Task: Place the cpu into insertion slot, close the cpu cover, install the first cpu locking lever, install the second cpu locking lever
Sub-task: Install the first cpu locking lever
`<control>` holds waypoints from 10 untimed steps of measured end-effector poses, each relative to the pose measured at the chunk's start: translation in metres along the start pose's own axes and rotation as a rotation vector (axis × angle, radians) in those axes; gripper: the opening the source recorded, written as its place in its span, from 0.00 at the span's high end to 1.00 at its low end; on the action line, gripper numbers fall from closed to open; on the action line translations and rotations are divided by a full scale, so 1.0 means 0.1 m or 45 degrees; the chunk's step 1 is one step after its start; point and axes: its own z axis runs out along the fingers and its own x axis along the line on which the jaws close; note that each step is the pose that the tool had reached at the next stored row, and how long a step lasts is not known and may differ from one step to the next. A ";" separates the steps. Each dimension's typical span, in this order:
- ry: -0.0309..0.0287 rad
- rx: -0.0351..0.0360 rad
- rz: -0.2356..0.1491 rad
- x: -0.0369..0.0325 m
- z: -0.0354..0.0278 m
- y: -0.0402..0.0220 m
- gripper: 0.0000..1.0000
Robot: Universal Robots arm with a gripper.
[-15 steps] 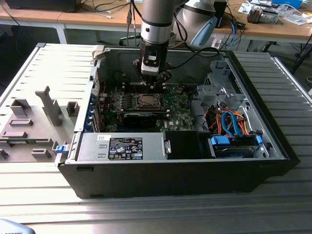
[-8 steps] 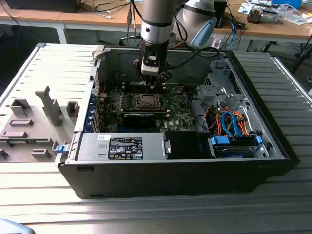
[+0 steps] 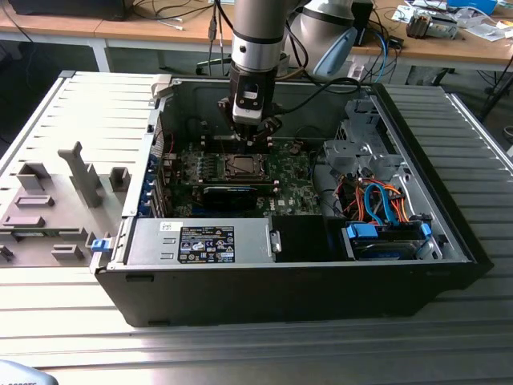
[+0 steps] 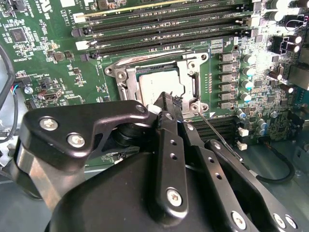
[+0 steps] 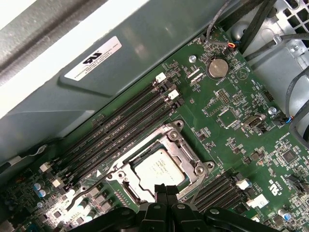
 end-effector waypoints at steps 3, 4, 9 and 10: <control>0.0000 0.0000 -0.001 0.000 0.000 0.000 0.89; -0.0001 0.0001 -0.002 0.000 0.000 0.000 0.89; -0.0004 0.0000 -0.008 0.000 0.000 0.000 0.89; -0.0006 0.0000 -0.010 0.000 0.000 0.000 0.89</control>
